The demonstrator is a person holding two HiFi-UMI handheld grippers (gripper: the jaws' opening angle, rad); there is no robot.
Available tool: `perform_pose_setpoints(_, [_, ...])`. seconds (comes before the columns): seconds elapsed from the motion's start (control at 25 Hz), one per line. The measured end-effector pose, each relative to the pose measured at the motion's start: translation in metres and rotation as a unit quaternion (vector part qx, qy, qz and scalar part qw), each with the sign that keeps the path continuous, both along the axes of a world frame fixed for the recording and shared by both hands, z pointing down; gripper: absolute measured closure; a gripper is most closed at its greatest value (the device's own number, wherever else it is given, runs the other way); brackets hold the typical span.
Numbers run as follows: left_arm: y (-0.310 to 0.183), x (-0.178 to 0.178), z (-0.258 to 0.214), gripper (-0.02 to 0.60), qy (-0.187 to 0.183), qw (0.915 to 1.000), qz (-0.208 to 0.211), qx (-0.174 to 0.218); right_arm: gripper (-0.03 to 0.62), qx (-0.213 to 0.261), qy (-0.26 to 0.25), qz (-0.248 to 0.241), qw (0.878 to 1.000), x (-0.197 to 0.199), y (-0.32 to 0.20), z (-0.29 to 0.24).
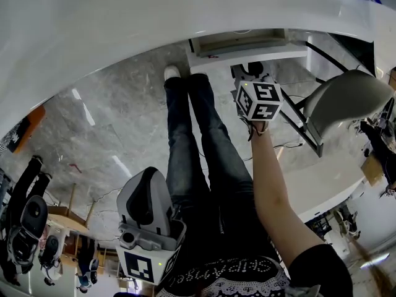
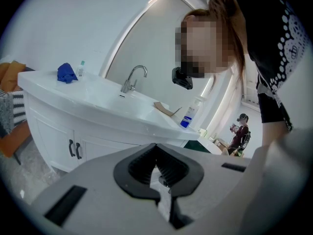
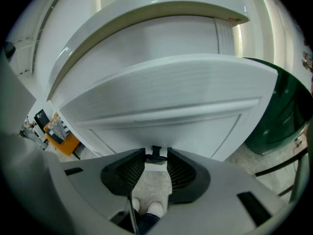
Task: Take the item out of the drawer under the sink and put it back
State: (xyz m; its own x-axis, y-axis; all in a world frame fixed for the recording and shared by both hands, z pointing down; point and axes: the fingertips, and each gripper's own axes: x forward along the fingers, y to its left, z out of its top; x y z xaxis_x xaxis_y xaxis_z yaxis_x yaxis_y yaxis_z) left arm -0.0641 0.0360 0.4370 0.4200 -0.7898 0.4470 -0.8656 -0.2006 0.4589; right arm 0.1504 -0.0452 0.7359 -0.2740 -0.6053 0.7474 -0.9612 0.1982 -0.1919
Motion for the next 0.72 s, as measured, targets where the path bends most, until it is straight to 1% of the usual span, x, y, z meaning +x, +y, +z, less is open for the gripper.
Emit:
perform_pose_setpoints(0.4, [-0.0013, -0.0027, -0.0008, 0.577, 0.0, 1.0, 0.002, 0.0, 0.447, 0.004, 0.002, 0.0, 1.0, 0.0, 0.0023, -0.0011])
perform_pose_setpoints(0.72, [-0.0021, -0.0056, -0.0011, 0.577, 0.001, 1.0, 0.002, 0.0, 0.447, 0.012, 0.001, 0.009, 1.0, 0.0008, 0.0041, -0.0016])
